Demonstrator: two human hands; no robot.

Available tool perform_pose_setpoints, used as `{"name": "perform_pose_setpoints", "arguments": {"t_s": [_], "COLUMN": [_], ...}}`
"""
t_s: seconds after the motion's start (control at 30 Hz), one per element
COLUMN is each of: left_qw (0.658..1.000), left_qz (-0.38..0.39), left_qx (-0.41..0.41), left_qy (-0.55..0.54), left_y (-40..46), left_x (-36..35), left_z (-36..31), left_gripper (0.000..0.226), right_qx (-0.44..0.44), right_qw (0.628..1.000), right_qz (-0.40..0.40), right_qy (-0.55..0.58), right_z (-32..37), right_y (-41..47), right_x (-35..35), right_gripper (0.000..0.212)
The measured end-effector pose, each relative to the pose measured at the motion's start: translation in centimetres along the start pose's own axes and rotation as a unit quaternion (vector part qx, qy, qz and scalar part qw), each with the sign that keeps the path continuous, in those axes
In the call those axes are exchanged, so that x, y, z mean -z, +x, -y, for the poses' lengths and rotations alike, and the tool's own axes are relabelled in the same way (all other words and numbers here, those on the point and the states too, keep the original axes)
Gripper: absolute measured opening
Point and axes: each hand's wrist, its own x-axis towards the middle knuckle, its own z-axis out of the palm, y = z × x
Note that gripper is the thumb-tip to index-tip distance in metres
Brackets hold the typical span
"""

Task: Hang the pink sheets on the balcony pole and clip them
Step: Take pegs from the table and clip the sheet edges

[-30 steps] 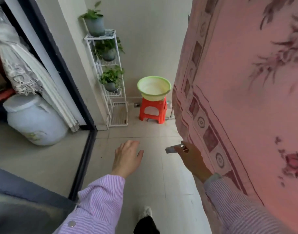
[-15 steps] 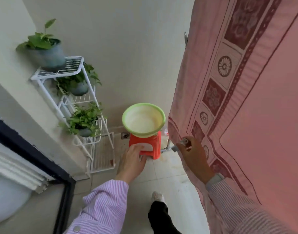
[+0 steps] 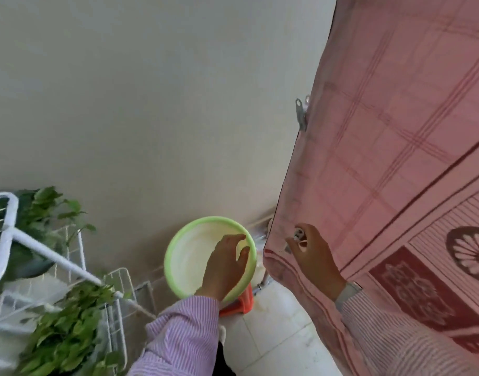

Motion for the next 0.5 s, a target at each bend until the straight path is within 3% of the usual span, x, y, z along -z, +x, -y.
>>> {"name": "perform_pose_setpoints", "arguments": {"t_s": [0.13,0.33,0.4,0.5], "left_qw": [0.991,0.966,0.954,0.953], "left_qz": [0.065,0.161,0.180,0.136], "left_qx": [-0.081,-0.162,-0.156,-0.154], "left_qy": [-0.080,-0.124,-0.180,-0.221], "left_y": [8.8,18.9,20.5,20.8], "left_x": [-1.6,-4.8,-5.4,-5.7], "left_z": [0.1,-2.0,-2.8,-3.2], "left_gripper": [0.031,0.051,0.043,0.015], "right_qx": [-0.047,-0.101,-0.122,-0.128], "right_qw": [0.996,0.981,0.976,0.970], "right_qz": [-0.076,-0.160,-0.173,-0.200], "right_qy": [-0.012,-0.051,-0.044,-0.049], "right_z": [0.2,1.7,2.2,2.6], "right_y": [3.3,6.2,7.1,8.6], "right_x": [-2.1,-3.4,-3.4,-3.3], "right_gripper": [0.031,0.023,0.020,0.016]}}
